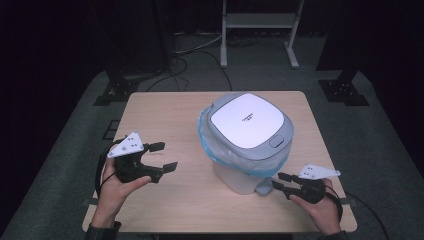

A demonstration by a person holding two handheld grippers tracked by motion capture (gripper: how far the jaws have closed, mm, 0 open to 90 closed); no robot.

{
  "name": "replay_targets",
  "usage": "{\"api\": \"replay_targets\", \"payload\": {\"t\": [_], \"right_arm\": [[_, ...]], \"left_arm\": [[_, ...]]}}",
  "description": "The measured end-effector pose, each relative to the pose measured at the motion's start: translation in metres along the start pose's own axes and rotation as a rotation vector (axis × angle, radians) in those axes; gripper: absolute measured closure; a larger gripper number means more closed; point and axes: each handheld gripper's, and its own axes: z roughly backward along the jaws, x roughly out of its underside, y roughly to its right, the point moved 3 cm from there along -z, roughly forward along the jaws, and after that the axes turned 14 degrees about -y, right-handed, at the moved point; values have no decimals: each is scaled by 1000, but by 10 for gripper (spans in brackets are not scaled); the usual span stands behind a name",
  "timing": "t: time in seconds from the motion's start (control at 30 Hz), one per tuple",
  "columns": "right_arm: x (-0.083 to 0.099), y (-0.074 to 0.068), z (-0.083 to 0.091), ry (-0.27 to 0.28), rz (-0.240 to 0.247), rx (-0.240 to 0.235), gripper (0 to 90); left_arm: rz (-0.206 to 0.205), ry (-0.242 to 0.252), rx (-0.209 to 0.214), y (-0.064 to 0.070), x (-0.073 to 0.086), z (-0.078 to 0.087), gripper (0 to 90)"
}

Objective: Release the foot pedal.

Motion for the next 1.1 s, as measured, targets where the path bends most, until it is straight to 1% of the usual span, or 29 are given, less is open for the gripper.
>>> {"api": "replay_targets", "payload": {"t": [0.1, 0.2, 0.27, 0.4, 0.47, 0.63, 0.77, 0.87, 0.93, 1.0, 1.1], "right_arm": [[1, 2, 3, 15, -4, 16, 501], [3, 4, 7, 26, -16, 37, 452], [4, 6, 8, 26, -29, 48, 433], [8, 13, 11, 27, -42, 73, 393], [10, 16, 12, 27, -49, 85, 366], [17, 25, 16, 19, -81, 131, 304], [22, 33, 20, 24, -104, 157, 275], [27, 38, 23, 22, -117, 168, 266], [29, 40, 24, 19, -126, 174, 264], [32, 42, 25, 16, -131, 177, 258], [35, 44, 24, 2, -141, 179, 251]], "left_arm": [[13, -15, -14, -2, 10, -1, 180], [27, -35, -42, -4, 19, -1, 143], [37, -51, -58, -5, 25, 0, 102], [53, -64, -88, -8, 36, -2, 75], [63, -82, -107, -9, 42, -4, 31], [78, -135, -153, -11, 58, -11, 30], [99, -166, -170, -14, 70, -17, 30], [102, -195, -190, -16, 77, -21, 30], [114, -200, -190, -16, 82, -24, 30], [116, -219, -195, -16, 87, -27, 30], [120, -240, -191, -16, 94, -32, 30]]}}
